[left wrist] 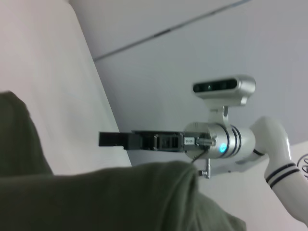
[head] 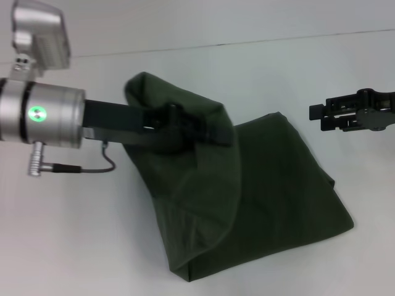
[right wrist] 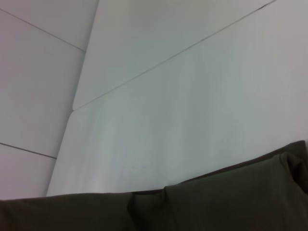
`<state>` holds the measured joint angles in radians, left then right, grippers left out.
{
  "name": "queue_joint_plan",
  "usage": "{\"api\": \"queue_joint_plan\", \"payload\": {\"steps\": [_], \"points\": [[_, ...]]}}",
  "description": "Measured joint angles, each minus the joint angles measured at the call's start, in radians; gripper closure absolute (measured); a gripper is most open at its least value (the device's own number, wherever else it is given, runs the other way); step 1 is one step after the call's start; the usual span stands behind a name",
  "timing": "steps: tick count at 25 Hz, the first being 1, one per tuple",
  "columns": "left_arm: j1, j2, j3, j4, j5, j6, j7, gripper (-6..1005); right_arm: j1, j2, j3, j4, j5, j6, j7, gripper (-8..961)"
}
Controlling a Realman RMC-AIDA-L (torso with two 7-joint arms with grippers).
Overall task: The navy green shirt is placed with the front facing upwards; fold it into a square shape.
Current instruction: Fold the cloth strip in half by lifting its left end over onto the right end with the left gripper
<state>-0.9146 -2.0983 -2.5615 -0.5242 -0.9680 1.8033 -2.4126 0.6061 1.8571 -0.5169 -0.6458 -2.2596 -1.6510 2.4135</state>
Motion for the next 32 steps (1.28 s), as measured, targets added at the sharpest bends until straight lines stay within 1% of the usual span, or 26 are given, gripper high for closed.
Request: {"api": "queue_joint_plan", "payload": {"steps": [1, 6, 8, 10, 14, 18, 25, 32], "points": [[-0.002, -0.004, 0.003, 0.000, 0.000, -0.002, 0.000, 934, -0.001, 0.000, 0.000, 0.000, 0.000, 0.001, 0.000, 325], [-0.010, -0.044, 0.027, 0.001, 0.000, -0.020, 0.001, 934, -0.003, 0.001, 0.001, 0.010, 0.000, 0.004, -0.010, 325], [-0.011, -0.056, 0.031, 0.002, 0.000, -0.039, 0.001, 934, -0.003, 0.002, 0.001, 0.011, 0.000, 0.004, -0.011, 325], [-0.013, -0.063, 0.032, 0.012, 0.000, -0.067, 0.001, 934, -0.003, 0.002, 0.000, 0.011, 0.000, 0.004, -0.011, 325], [-0.017, -0.065, 0.040, 0.057, -0.029, -0.137, 0.009, 934, -0.004, 0.002, 0.000, 0.012, 0.000, 0.002, -0.011, 325], [-0.027, -0.065, 0.048, 0.087, -0.052, -0.180, 0.017, 934, -0.005, 0.003, 0.000, 0.012, 0.000, 0.003, -0.012, 325], [-0.076, -0.072, 0.090, 0.145, -0.078, -0.232, 0.032, 934, -0.005, 0.004, 0.000, 0.012, 0.000, 0.004, -0.013, 325], [-0.094, -0.073, 0.113, 0.183, -0.110, -0.275, 0.042, 934, -0.005, 0.005, 0.000, 0.012, 0.000, 0.006, -0.022, 327]]}}
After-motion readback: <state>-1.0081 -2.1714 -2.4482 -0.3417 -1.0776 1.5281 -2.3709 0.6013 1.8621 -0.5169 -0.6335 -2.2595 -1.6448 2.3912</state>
